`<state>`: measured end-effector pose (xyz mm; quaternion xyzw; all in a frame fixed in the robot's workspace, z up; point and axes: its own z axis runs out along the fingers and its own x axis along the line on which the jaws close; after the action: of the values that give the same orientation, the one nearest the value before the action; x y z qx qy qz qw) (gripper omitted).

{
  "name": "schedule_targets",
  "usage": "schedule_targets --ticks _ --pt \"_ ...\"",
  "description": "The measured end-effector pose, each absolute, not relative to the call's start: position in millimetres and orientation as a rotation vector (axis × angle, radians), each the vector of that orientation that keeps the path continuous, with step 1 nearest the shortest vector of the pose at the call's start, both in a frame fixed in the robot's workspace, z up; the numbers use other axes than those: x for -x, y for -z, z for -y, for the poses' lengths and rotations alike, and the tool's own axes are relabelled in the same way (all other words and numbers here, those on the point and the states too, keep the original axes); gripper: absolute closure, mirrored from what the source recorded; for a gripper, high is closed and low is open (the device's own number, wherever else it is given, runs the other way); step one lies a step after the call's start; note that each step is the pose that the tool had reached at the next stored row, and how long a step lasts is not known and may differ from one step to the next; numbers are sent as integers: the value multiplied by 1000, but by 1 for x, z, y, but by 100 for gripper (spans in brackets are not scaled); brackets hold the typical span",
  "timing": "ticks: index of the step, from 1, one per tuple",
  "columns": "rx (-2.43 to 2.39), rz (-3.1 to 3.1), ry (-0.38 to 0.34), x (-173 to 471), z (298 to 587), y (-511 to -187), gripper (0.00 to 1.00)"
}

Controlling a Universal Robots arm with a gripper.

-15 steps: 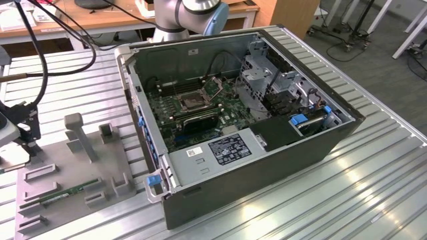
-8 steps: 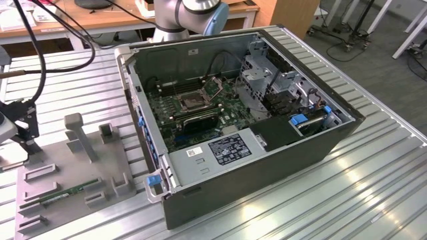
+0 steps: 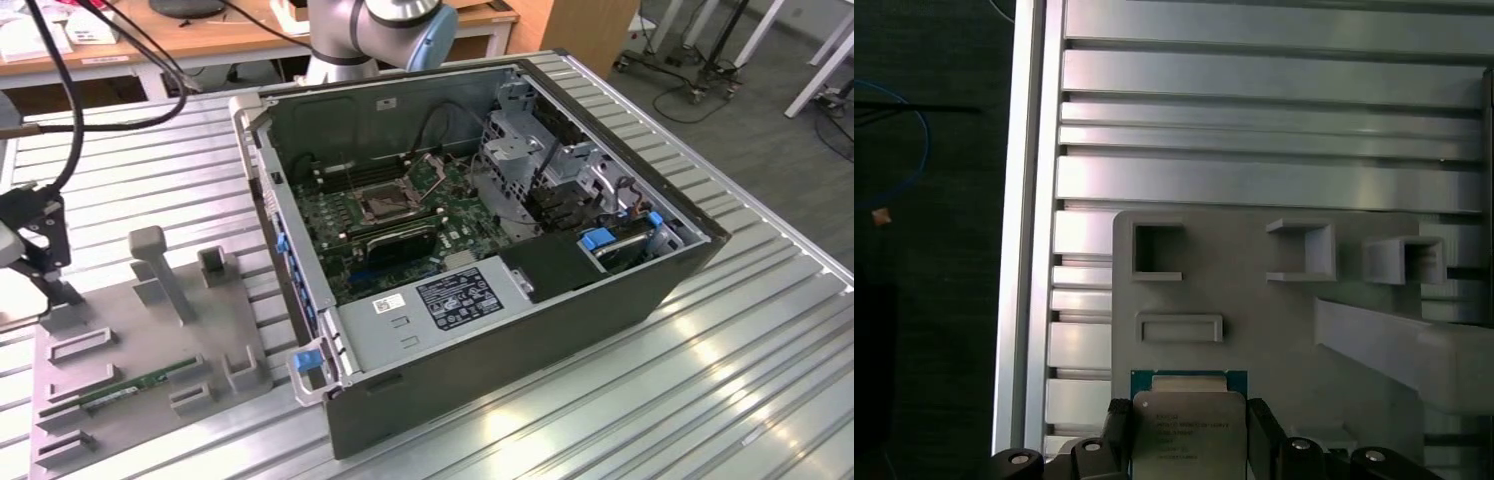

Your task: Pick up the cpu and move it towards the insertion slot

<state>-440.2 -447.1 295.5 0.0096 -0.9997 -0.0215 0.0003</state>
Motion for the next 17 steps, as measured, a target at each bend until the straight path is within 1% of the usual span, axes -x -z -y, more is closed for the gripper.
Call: schedule_targets --ticks 17 --pt "-30 3140 68 440 447 -327 45"
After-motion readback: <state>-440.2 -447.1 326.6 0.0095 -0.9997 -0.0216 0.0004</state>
